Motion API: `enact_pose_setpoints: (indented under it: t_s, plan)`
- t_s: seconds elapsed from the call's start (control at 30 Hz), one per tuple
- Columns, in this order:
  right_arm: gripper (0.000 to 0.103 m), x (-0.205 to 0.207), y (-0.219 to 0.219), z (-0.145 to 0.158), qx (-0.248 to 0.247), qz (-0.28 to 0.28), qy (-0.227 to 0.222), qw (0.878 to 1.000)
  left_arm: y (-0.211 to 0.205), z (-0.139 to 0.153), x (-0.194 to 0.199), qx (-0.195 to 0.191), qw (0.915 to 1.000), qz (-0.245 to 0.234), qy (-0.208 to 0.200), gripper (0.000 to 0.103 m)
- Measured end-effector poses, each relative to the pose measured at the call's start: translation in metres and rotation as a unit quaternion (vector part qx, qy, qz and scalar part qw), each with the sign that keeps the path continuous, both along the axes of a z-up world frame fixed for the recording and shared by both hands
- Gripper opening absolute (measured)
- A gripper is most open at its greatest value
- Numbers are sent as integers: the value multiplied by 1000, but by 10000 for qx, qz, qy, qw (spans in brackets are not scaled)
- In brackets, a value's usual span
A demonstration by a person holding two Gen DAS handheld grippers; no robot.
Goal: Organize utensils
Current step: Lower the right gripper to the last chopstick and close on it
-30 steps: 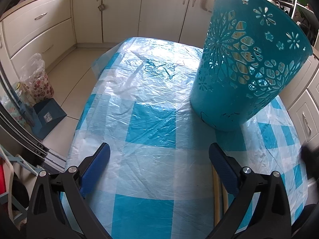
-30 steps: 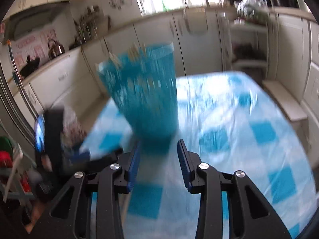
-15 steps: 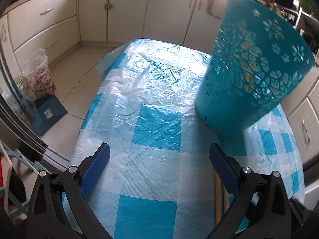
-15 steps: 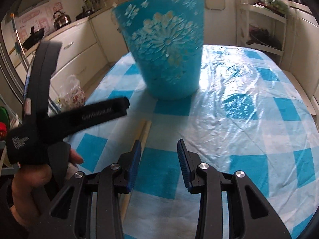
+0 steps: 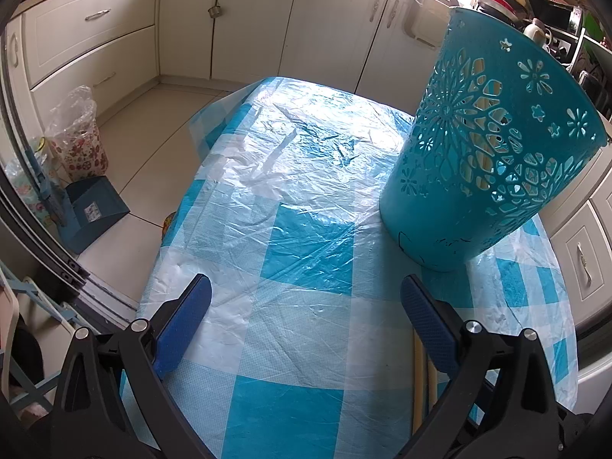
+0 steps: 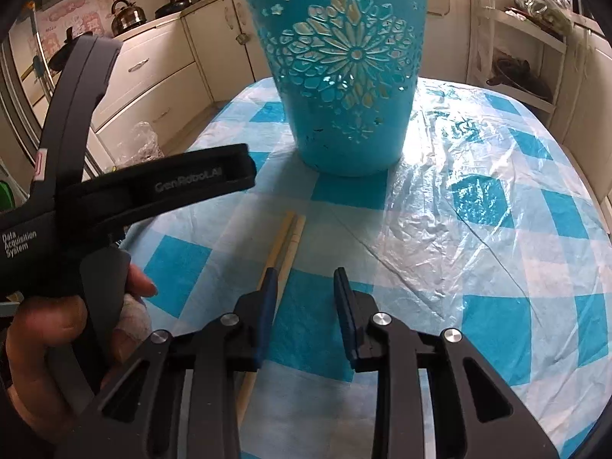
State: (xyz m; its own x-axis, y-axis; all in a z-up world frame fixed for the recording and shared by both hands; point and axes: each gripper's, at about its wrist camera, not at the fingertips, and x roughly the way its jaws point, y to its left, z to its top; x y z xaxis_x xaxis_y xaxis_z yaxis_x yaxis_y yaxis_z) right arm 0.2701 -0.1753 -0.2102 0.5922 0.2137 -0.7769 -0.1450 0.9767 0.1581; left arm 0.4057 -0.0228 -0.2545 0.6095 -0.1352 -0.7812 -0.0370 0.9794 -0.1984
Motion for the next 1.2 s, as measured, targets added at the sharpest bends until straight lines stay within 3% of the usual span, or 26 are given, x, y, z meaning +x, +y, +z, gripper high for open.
enact_pose_setpoints:
  t_s: [0.23, 0.47, 0.73, 1.03, 1.2]
  plan:
    - [30, 1, 6, -2, -131, 67, -19, 9999, 0, 0, 0, 3, 10000, 1, 1, 95]
    - [11, 3, 4, -4, -331, 0, -6, 9995, -1, 0, 0, 4, 10000, 3, 1, 95]
    - [10, 6, -30, -3, -394, -343, 101, 9986, -1, 1, 0, 26, 10000, -30, 1, 95]
    - [11, 9, -72, -3, -59, -725, 260, 9970, -40, 9, -11, 650, 9928, -987, -203, 95]
    - [13, 9, -72, -3, 109, -730, 224, 9970, -57, 6, -13, 972, 9874, -1247, -21, 74]
